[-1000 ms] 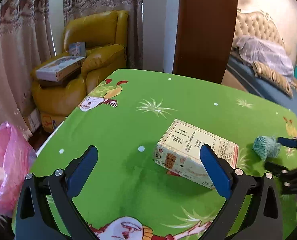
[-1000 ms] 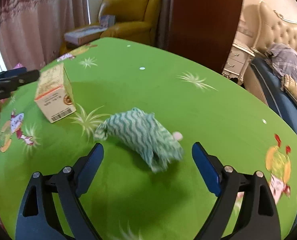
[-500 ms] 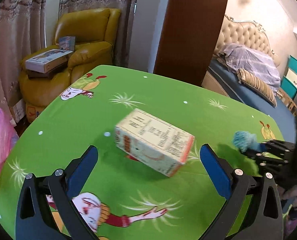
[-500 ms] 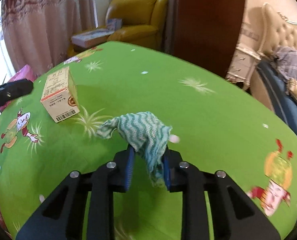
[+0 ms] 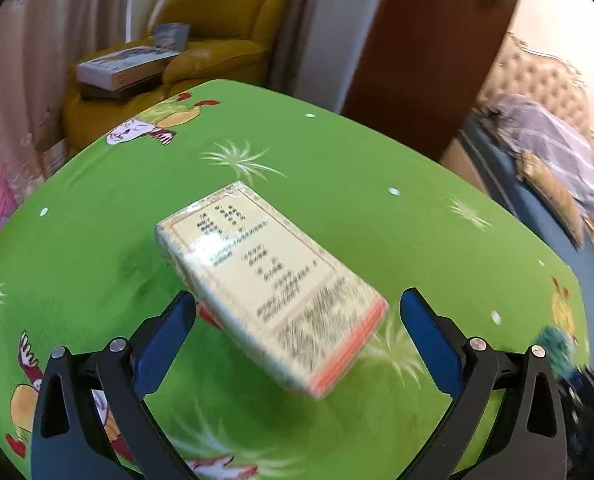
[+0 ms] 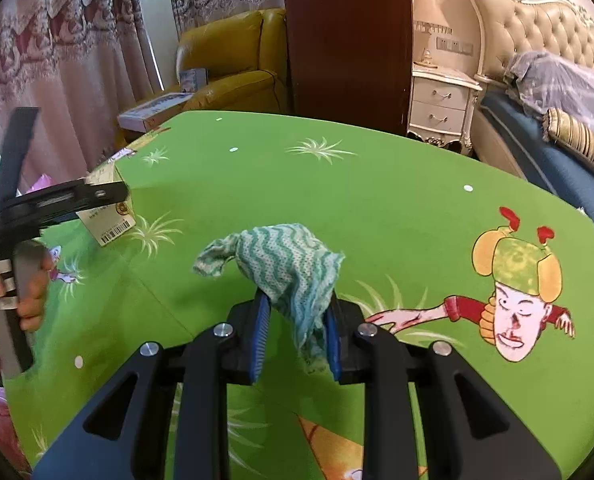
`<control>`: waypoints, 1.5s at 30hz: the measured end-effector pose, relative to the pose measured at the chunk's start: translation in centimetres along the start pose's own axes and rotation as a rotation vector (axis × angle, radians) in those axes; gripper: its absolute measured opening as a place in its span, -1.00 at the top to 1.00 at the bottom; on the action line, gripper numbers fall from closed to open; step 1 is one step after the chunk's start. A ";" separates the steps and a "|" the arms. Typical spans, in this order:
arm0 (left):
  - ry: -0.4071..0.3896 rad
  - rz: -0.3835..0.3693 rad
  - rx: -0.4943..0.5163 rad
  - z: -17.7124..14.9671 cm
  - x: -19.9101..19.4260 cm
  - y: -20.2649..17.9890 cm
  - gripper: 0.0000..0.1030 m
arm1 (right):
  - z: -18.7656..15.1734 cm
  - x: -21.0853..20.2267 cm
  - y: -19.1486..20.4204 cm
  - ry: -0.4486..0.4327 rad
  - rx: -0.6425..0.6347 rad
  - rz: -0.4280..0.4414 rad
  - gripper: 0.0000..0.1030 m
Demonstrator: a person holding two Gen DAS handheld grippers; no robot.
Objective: Collect trash
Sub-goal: 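Grasp the zigzag cloth with the right tool while the left tool grasps the printed paper box, then lift the paper box and cloth and carry them to the pink bin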
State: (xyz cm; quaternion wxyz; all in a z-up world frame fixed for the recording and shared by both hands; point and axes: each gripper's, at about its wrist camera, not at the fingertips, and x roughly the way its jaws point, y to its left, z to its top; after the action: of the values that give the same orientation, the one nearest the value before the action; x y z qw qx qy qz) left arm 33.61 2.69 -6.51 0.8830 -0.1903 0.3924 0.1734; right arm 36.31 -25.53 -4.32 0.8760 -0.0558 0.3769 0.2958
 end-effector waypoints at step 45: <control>-0.182 -0.270 0.519 -7.7 -10.8 -4.0 -0.04 | -4.7 -9.3 7.7 -0.167 0.080 -0.091 0.53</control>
State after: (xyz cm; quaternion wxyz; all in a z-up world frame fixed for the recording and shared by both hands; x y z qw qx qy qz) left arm 23.75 -6.13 -2.25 0.9487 0.0073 0.3141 -0.0354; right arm 23.99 -25.21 -0.23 0.9184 -0.0129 0.3112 0.2442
